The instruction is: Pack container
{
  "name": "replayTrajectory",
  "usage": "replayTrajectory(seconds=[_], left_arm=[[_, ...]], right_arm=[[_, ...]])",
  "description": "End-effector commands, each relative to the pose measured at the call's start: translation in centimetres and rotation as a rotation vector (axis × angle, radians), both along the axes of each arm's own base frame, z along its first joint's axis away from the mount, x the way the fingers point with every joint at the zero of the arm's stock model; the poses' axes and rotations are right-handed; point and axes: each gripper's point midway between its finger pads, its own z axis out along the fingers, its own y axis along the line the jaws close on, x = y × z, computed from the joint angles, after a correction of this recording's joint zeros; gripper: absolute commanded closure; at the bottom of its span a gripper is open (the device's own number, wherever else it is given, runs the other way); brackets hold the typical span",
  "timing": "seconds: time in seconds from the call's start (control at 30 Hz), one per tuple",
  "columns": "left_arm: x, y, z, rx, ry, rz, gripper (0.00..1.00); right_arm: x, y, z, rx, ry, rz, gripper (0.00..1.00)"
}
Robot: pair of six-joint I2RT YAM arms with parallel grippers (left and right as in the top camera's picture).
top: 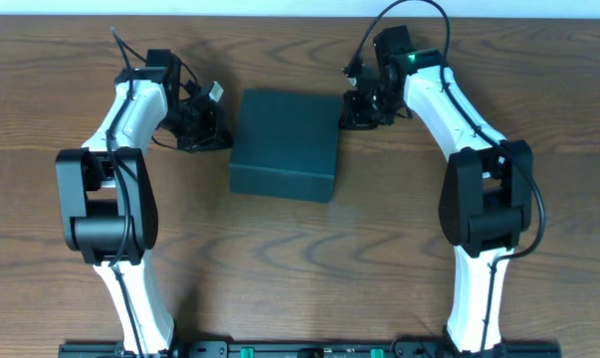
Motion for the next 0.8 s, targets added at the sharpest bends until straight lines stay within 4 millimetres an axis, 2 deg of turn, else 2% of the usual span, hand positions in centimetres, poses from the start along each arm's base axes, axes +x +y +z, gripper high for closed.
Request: replayTrajectory(seconds=[0.0,0.2,0.3,0.37,0.47,0.53,0.57,0.67,0.7,0.77], left_arm=[[-0.3,-1.7,0.5,-0.035,0.008,-0.016,0.94],[-0.5,-2.1,0.4,-0.025,0.018,-0.014,0.94],[-0.3,-0.9,-0.1,0.032,0.029,0.021,0.94],[0.3,0.2,0.5,0.051,0.013,0.044,0.94],[1.7,2.4,3.8,0.132,-0.071,0.077,0.94],[2.6,3.2,6.8,0.208,-0.166,0.086,0.94],[3.1,2.9,9.4,0.219,-0.248,0.084,0.94],[3.6,0.4,16.8,0.155,-0.479,0.051,0.94],[3.3,-0.3,18.4,0.151,-0.525,0.039,0.94],[2.4,-1.6,19.6,0.153,-0.565,-0.007,0.94]], right_arm=[[0.2,0.9,0.4,0.037,-0.008,-0.001,0.99],[1.1,1.0,0.6,0.045,-0.047,-0.001,0.99],[1.0,0.2,0.3,0.019,-0.037,-0.015,0.99],[1.0,-1.0,0.5,-0.007,-0.025,-0.037,0.99],[0.8,-4.0,2.5,-0.065,-0.018,-0.084,0.99],[0.7,-5.9,4.3,-0.126,-0.060,-0.093,0.99],[0.6,-6.9,5.9,-0.154,-0.097,-0.097,0.99],[0.0,-7.5,10.7,-0.150,-0.206,-0.081,0.99],[-0.3,-7.5,12.0,-0.149,-0.235,-0.070,0.99],[-1.1,-7.6,13.5,-0.146,-0.257,-0.063,0.99]])
